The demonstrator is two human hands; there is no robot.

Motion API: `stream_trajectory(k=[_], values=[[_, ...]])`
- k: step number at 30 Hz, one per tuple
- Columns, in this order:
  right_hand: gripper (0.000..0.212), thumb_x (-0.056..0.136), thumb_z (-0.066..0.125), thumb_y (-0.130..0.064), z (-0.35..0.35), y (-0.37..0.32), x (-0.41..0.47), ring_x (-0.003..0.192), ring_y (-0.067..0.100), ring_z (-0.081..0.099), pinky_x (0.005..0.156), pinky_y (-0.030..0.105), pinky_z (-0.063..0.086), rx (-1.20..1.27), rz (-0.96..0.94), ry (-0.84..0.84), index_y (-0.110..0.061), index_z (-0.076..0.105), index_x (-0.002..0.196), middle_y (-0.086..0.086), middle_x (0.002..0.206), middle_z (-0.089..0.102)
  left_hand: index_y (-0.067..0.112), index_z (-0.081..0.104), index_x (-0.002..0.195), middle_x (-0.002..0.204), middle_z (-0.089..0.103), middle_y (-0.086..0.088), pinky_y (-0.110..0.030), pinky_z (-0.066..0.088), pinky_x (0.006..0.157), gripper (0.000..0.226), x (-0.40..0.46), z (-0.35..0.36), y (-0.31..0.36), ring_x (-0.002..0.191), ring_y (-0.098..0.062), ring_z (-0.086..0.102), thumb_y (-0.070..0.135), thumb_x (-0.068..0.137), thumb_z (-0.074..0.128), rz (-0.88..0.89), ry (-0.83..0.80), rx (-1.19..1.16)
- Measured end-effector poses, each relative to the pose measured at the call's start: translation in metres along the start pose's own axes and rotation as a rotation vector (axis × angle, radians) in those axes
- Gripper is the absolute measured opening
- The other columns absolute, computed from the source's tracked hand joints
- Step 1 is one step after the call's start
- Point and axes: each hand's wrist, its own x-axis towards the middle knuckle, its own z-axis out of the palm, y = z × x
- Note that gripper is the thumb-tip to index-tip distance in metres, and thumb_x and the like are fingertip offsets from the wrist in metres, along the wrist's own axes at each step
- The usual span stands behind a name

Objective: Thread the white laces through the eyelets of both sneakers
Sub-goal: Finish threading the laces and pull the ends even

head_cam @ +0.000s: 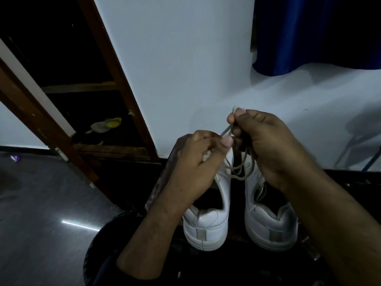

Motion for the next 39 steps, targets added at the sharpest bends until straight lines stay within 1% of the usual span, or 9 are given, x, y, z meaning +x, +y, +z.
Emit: stream_trajectory(k=[5, 8, 13, 18, 22, 25, 30, 36, 39], values=[[0.036, 0.106, 0.049, -0.026, 0.006, 0.002, -0.005, 0.04, -0.001, 0.046, 0.044, 0.011, 0.035, -0.215, -0.043, -0.059, -0.011, 0.065, 0.077, -0.013, 0.046, 0.052, 0.009, 0.075, 0.118, 0.116, 0.076, -0.013, -0.038, 0.05, 0.108, 0.057, 0.002, 0.003, 0.01, 0.118, -0.019, 0.069, 0.057, 0.102, 0.047, -0.12, -0.002, -0.293], [0.047, 0.105, 0.05, -0.032, 0.006, 0.003, -0.005, 0.035, 0.001, 0.035, 0.041, 0.014, 0.03, -0.379, -0.063, -0.075, -0.012, 0.052, 0.062, -0.008, 0.046, 0.042, 0.008, 0.078, 0.107, 0.112, 0.075, -0.019, -0.047, 0.05, 0.11, 0.043, 0.004, 0.004, 0.008, 0.114, -0.024, 0.07, 0.043, 0.105, 0.053, -0.159, -0.012, -0.383], [0.05, 0.102, 0.052, -0.038, 0.004, 0.01, -0.003, 0.035, 0.004, 0.033, 0.039, 0.011, 0.027, -0.578, -0.074, -0.112, -0.001, 0.061, 0.069, 0.0, 0.049, 0.042, -0.005, 0.075, 0.095, 0.094, 0.074, -0.02, -0.055, 0.051, 0.104, 0.04, 0.009, -0.001, 0.005, 0.1, -0.031, 0.072, 0.034, 0.091, 0.068, -0.312, 0.04, -0.538], [0.05, 0.1, 0.053, -0.042, 0.004, 0.009, -0.005, 0.041, 0.0, 0.051, 0.045, 0.01, 0.035, -0.903, -0.21, -0.133, -0.018, 0.062, 0.057, -0.016, 0.039, 0.05, 0.01, 0.08, 0.084, 0.087, 0.073, -0.02, -0.041, 0.054, 0.08, 0.029, 0.008, -0.001, 0.007, 0.081, -0.026, 0.07, 0.02, 0.1, 0.058, -0.344, 0.133, -0.565], [0.049, 0.102, 0.049, -0.046, 0.008, 0.01, -0.006, 0.047, -0.007, 0.054, 0.048, 0.009, 0.037, -0.994, -0.24, -0.203, -0.019, 0.062, 0.064, -0.024, 0.043, 0.052, 0.012, 0.064, 0.092, 0.089, 0.077, -0.007, -0.036, 0.056, 0.076, 0.03, 0.013, -0.006, 0.008, 0.082, -0.022, 0.073, 0.022, 0.11, 0.042, -0.468, 0.215, -0.919], [0.047, 0.102, 0.05, -0.043, 0.007, 0.017, -0.001, 0.047, -0.003, 0.054, 0.05, 0.012, 0.036, -0.94, -0.232, -0.257, -0.018, 0.062, 0.064, -0.019, 0.046, 0.055, 0.018, 0.056, 0.089, 0.08, 0.075, -0.001, -0.033, 0.061, 0.075, 0.03, 0.016, -0.016, 0.007, 0.082, -0.018, 0.077, 0.023, 0.111, 0.038, -0.429, 0.267, -1.127], [0.051, 0.102, 0.051, -0.043, -0.002, 0.017, 0.002, 0.044, 0.001, 0.049, 0.051, 0.012, 0.035, -0.995, -0.123, -0.472, -0.019, 0.055, 0.057, -0.013, 0.043, 0.049, 0.013, 0.059, 0.091, 0.064, 0.054, 0.003, -0.021, 0.048, 0.05, 0.03, 0.022, -0.024, 0.002, 0.051, -0.007, 0.054, 0.019, 0.111, 0.037, -0.351, 0.345, -1.172], [0.047, 0.096, 0.051, -0.057, -0.012, 0.016, 0.0, 0.051, 0.005, 0.047, 0.06, 0.025, 0.042, -1.07, -0.03, -0.793, -0.022, 0.065, 0.068, -0.006, 0.053, 0.05, 0.009, 0.063, 0.101, 0.07, 0.055, 0.003, -0.017, 0.032, 0.043, 0.026, 0.021, -0.02, -0.002, 0.049, -0.003, 0.04, 0.015, 0.11, 0.039, -0.339, 0.266, -1.009], [0.053, 0.093, 0.043, -0.063, -0.011, 0.01, -0.003, 0.051, 0.006, 0.051, 0.058, 0.023, 0.043, -0.987, -0.064, -0.674, -0.023, 0.067, 0.069, -0.006, 0.058, 0.057, 0.008, 0.066, 0.103, 0.071, 0.055, 0.004, -0.016, 0.027, 0.044, 0.027, 0.02, -0.016, 0.004, 0.049, -0.001, 0.036, 0.015, 0.109, 0.041, -0.336, 0.182, -0.97]])
